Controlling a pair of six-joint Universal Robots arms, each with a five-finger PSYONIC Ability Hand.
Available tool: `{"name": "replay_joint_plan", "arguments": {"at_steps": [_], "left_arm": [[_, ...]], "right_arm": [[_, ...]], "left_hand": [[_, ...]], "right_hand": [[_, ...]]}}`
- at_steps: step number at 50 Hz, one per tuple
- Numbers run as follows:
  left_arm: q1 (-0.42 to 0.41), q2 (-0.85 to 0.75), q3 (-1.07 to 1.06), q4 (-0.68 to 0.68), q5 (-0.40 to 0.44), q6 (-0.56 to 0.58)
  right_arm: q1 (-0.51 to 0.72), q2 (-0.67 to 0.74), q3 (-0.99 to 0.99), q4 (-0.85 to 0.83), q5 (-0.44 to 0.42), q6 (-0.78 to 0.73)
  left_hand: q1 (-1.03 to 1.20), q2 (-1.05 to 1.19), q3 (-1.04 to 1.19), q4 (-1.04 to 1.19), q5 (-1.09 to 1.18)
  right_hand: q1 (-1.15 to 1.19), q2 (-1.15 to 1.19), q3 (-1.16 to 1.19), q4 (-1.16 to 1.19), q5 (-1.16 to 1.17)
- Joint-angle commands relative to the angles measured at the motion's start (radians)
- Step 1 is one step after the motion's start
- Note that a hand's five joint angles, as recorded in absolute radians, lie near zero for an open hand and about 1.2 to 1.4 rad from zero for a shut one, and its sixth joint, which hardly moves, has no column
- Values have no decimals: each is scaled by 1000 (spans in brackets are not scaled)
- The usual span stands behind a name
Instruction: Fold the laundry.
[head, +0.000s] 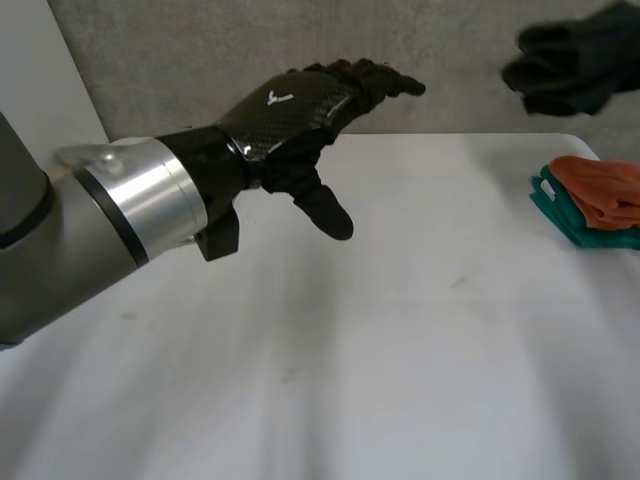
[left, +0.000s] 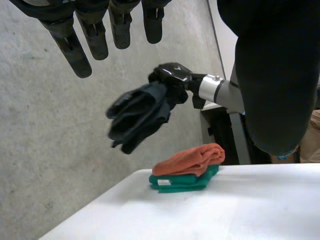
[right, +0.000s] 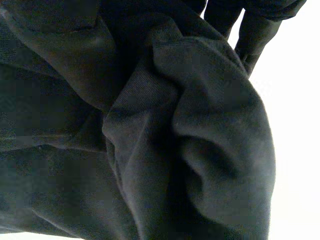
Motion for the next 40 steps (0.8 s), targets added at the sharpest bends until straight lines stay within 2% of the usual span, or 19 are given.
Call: {"name": "replay_joint_plan", "arguments": {"at_steps": [1,2,6,10,15,16,17,18,21,24,26,29,34,38,39,40], "left_arm": [[-12,-31,-43,31,-3,4],[-12,-35,-46,34,-3,4],[-15,-51,-61,44,-3,4],[-15,-57,-66,46,-3,6],[-18,-52,-58,44,-3,7],[-19,-51,-54,44,-3,7],[-19,-49,-51,44,-1,7],[-19,-46,-46,43,-1,7],[-21,-34,-37,37,-1,7],[-21,-14,-38,28,-1,3],[-22,-5,-43,26,-1,6],[-24,12,-57,26,-1,7],[-16,40,-78,28,-3,0],[-13,69,-92,29,-4,-2],[-13,75,-92,29,-6,-3],[-15,81,-90,31,-7,-5]], "right_arm": [[-171,254,-99,-5,-191,20],[-200,310,-112,-5,-243,18],[-252,427,-129,-5,-363,6],[-277,480,-120,2,-434,-47],[-275,446,-100,9,-431,-65],[-272,429,-94,9,-420,-63],[-268,394,-71,14,-384,-58],[-266,374,-57,17,-361,-58],[-265,282,4,32,-254,-55],[-277,208,64,67,-204,-43],[-289,161,107,106,-205,-34],[-327,37,202,212,-251,-48],[-386,-77,262,348,-229,-158],[-433,-126,219,480,-57,-362],[-436,-132,179,505,54,-453],[-435,-135,158,506,113,-500]], "left_hand": [[16,6,2,-28,-49],[16,6,2,-28,-49],[16,6,2,-28,-49],[16,6,2,-28,-49],[16,6,2,-28,-49],[16,6,2,-28,-49],[16,6,2,-28,-49],[16,6,2,-28,-49],[16,6,2,-28,-49],[16,6,2,-28,-49],[16,6,2,-28,-49],[16,6,2,-28,-49],[16,6,2,-28,-49],[16,6,2,-28,-49],[16,6,2,-28,-49],[16,6,2,-28,-49]], "right_hand": [[354,222,217,196,274],[354,222,217,196,274],[354,222,217,196,274],[354,222,217,196,274],[354,222,217,196,274],[95,-37,-42,-63,15],[-777,-908,-914,-935,-857],[-868,-999,-1005,-1026,-948],[-868,-999,-1005,-1026,-948],[-868,-999,-1005,-1026,-948],[-868,-999,-1005,-1026,-948],[-868,-999,-1005,-1026,-948],[-868,-999,-1005,-1026,-948],[-868,-999,-1005,-1026,-948],[-868,-999,-1005,-1026,-948],[-868,-999,-1005,-1026,-948]]}}
